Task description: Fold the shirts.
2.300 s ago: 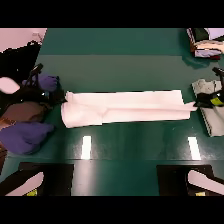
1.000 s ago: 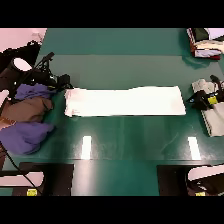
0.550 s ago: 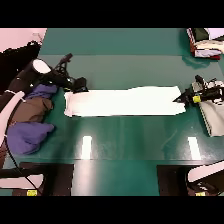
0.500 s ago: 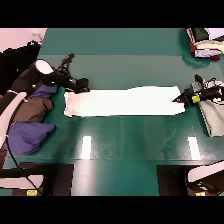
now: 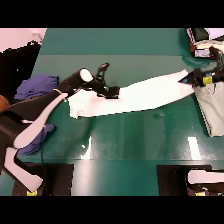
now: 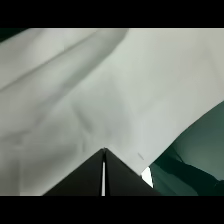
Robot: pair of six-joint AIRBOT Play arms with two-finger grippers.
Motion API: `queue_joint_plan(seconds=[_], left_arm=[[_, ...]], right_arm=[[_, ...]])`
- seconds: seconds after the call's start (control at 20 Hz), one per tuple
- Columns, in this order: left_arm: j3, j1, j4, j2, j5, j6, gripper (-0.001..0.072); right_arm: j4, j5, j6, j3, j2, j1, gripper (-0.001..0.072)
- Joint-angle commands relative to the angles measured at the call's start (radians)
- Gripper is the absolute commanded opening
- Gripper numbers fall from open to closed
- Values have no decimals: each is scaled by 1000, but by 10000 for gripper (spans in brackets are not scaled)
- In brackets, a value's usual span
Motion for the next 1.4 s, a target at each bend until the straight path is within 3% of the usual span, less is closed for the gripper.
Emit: queue_joint_plan(seconds=[0.0,0.5,0.7,1.0,1.2,1.25,1.35], left_arm=[[115,-57,-6,-114,-30,-23,24],[117,-59,-10,-135,-11,-43,25],[124,-21,11,-103,-64,-18,24],[126,216,234,117,-216,-10,25],[126,421,310,308,-266,36,25],[126,468,311,350,-266,35,25],[126,537,311,411,-266,35,25]], right_arm=[[24,48,97,150,43,112,15],[23,19,171,489,-53,469,15],[24,14,176,562,-111,550,15],[24,-156,172,510,-116,689,16],[24,-343,85,497,-202,861,18],[24,-376,48,510,-248,912,59],[23,-383,-2,575,-343,990,368]])
